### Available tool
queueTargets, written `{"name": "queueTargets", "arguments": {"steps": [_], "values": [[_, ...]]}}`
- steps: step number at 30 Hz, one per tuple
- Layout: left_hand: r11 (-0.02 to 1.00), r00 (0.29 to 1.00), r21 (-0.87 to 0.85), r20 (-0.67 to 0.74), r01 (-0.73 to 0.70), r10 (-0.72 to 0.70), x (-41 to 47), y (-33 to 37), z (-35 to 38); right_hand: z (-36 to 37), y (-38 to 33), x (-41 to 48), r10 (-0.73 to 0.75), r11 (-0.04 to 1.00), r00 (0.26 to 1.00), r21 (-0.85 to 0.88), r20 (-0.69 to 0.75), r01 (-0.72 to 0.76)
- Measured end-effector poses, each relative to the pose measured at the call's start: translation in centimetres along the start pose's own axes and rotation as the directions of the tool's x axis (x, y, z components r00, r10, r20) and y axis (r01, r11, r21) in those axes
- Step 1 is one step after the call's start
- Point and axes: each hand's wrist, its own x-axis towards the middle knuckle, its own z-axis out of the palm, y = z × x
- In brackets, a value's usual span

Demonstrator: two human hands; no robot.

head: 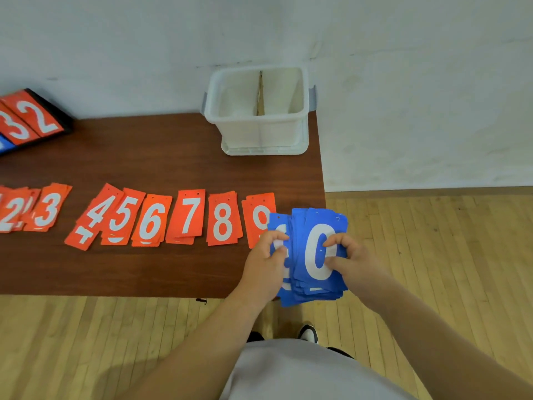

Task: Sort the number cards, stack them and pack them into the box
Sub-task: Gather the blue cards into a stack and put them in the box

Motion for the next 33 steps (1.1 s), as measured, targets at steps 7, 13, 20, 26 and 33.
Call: {"name": "queueTargets", "arguments": {"steps": [7, 13, 20, 26, 33], "values": [[0.938, 0.98, -0.286, -0.057, -0.199, 0.191, 0.9, 3.5, -5.9, 4.5, -8.2, 2.1, -0.335, 0.822, 0.931, -0.438, 0.146, 0.365], [0.893, 0.956, -0.371, -0.235, -0.256, 0.177, 4.9, 3.8, -13.2, 11.3, -14.3, 5.1, -0.37, 0.917, 0.92, -0.106, 0.133, 0.384], [0.923, 0.949, -0.285, -0.254, -0.258, 0.187, 11.7, 3.6, -27.2, 21.4, -22.1, 11.4, -0.389, 0.909, 0.921, -0.172, -0.017, 0.38], [0.806, 0.849, 0.482, -0.207, -0.345, 0.487, 19.6, 3.4, -41.0, 27.9, -30.4, 18.9, -0.477, 0.635, 0.87, -0.635, 0.125, 0.44], [0.523, 0.823, 0.71, 0.14, -0.471, 0.551, 31.4, 3.1, -47.0, 33.6, -34.4, 27.8, -0.436, 0.396, 0.876, -0.831, 0.205, 0.391]]}}
